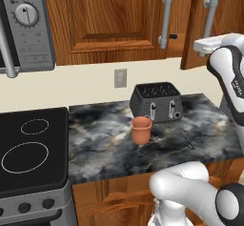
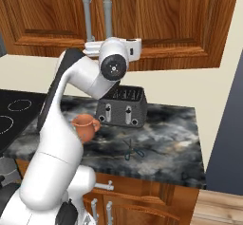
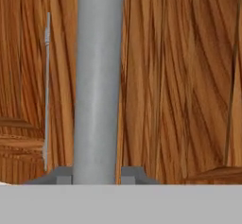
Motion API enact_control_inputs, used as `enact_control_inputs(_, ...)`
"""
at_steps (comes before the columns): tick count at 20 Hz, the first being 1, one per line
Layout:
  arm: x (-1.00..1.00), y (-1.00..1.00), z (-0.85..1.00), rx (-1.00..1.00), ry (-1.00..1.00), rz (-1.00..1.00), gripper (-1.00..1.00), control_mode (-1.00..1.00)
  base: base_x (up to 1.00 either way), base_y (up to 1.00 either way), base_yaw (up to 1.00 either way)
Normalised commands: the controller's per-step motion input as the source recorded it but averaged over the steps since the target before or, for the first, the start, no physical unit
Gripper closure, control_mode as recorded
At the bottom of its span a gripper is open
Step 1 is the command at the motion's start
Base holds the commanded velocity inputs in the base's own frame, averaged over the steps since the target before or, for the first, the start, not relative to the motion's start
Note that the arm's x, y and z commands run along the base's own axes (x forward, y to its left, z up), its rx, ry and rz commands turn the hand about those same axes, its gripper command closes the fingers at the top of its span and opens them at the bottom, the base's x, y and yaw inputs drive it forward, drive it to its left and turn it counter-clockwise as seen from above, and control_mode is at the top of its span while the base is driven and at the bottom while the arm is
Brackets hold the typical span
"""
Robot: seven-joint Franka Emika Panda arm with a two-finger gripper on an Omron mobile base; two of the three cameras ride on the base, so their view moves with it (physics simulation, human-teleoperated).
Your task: Pick the pan from the cabinet and place it on the stove. Then turn on the stove burner for the pan.
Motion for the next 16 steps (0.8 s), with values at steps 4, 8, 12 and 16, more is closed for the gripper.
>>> enact_control_inputs(4,-0.82,-0.63,-0.11,0.0,0.0,0.01,1.0,-1.0,0.0,0.0,0.0)
enact_control_inputs(8,-0.53,-0.19,-0.29,-0.01,0.04,0.0,-1.0,-1.0,0.0,0.0,0.0)
enact_control_inputs(12,-0.53,-0.14,-0.13,0.0,0.0,0.0,-1.0,-1.0,0.0,0.0,0.0)
enact_control_inputs(16,-0.55,-0.22,0.0,0.0,-0.03,0.0,-1.0,-1.0,0.0,0.0,0.0)
